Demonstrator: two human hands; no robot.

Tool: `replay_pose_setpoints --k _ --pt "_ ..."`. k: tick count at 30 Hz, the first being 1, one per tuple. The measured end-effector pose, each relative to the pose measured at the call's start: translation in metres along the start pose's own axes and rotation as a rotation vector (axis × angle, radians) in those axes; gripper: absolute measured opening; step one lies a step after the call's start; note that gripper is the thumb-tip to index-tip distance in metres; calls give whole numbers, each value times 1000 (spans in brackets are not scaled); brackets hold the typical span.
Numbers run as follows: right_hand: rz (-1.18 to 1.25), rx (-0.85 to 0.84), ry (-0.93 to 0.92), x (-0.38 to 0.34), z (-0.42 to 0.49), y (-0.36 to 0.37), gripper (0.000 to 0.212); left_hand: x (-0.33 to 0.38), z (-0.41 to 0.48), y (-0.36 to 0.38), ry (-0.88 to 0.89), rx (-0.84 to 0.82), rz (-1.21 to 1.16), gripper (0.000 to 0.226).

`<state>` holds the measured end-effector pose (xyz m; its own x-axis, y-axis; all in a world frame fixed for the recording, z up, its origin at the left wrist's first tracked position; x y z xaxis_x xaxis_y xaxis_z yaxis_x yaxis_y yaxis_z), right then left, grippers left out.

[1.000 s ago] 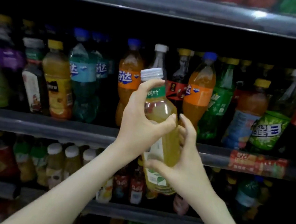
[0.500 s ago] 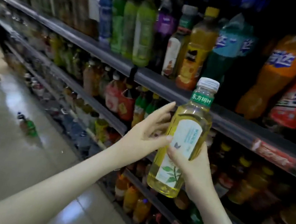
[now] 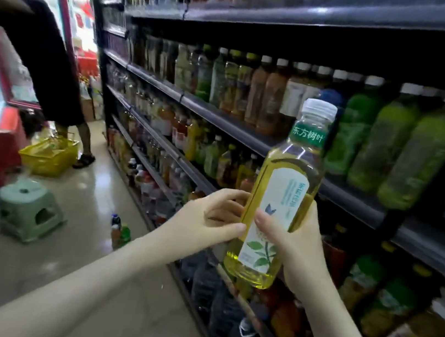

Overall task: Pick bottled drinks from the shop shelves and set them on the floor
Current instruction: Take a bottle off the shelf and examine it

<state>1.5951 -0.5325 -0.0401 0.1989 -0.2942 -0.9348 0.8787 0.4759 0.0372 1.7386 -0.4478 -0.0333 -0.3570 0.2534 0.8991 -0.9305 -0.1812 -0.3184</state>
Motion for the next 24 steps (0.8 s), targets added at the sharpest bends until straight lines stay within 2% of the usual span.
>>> replay_pose_setpoints --k 8,13,20,24 --pt "15 -1 -78 13 135 129 86 -36 71 -160 116 50 70 47" --pt "30 -14 -175 41 243 201 73 -76 142 -259 218 86 93 41" --pt "48 -25 -236 60 391 318 75 -122 231 -412 256 134 128 47" --pt "-18 -31 -273 73 459 387 79 -157 268 -496 284 120 105 45"
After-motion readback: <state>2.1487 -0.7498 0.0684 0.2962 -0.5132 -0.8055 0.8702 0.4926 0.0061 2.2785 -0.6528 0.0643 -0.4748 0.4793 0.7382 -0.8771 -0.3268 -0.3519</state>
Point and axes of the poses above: each hand's wrist, its own z-axis towards the middle knuckle, its own y-axis out of the palm, x = y × z, the point moved 5 cm from there along z, towards the middle knuckle
